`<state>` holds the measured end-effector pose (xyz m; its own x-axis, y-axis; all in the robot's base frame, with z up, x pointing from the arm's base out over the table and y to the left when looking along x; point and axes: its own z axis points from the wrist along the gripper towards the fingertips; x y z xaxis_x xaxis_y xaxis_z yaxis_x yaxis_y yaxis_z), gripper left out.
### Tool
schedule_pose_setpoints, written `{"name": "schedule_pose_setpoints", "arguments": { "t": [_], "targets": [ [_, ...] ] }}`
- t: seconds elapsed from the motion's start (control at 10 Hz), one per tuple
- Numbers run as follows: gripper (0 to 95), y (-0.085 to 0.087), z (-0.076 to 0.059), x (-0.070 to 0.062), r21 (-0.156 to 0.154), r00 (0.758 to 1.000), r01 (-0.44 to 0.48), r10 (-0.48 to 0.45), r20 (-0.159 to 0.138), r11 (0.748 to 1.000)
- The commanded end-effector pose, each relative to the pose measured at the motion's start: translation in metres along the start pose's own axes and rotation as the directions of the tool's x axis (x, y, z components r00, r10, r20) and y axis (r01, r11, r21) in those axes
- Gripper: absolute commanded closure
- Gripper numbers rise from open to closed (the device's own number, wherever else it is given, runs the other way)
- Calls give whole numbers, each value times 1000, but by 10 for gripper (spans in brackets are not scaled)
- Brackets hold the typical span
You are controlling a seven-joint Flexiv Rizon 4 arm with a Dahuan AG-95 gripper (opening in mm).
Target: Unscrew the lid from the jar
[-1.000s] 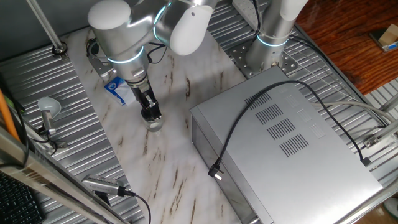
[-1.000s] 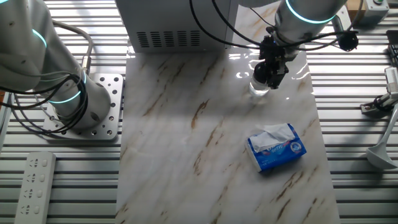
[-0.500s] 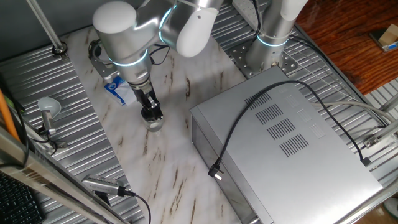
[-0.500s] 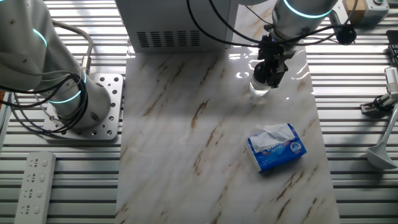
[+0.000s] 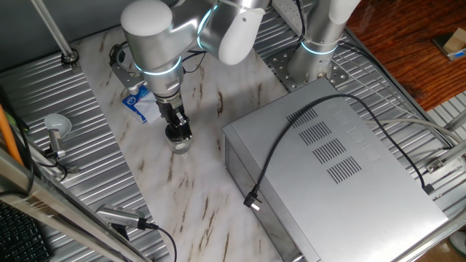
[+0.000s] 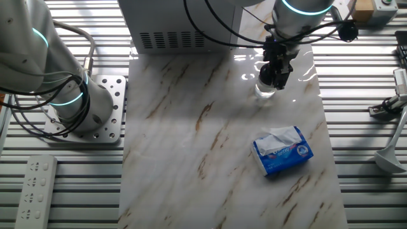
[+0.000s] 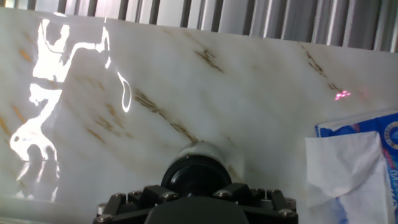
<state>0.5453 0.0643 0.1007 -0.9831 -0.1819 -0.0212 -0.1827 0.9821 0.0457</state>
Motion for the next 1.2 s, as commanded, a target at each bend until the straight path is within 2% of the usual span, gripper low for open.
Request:
{"name": "schedule_pose_setpoints", "arguments": {
  "t": [0.1,0.3,0.4,1.2],
  "targets": [
    [190,0,0,-1,-1,1000,1,-1,-2,1000],
    [190,0,0,-1,0,1000,5,-5,-3,1000],
    [380,0,0,-1,1,1000,6,-6,-3,1000],
    [380,0,0,-1,2,1000,7,-7,-4,1000]
  ]
}}
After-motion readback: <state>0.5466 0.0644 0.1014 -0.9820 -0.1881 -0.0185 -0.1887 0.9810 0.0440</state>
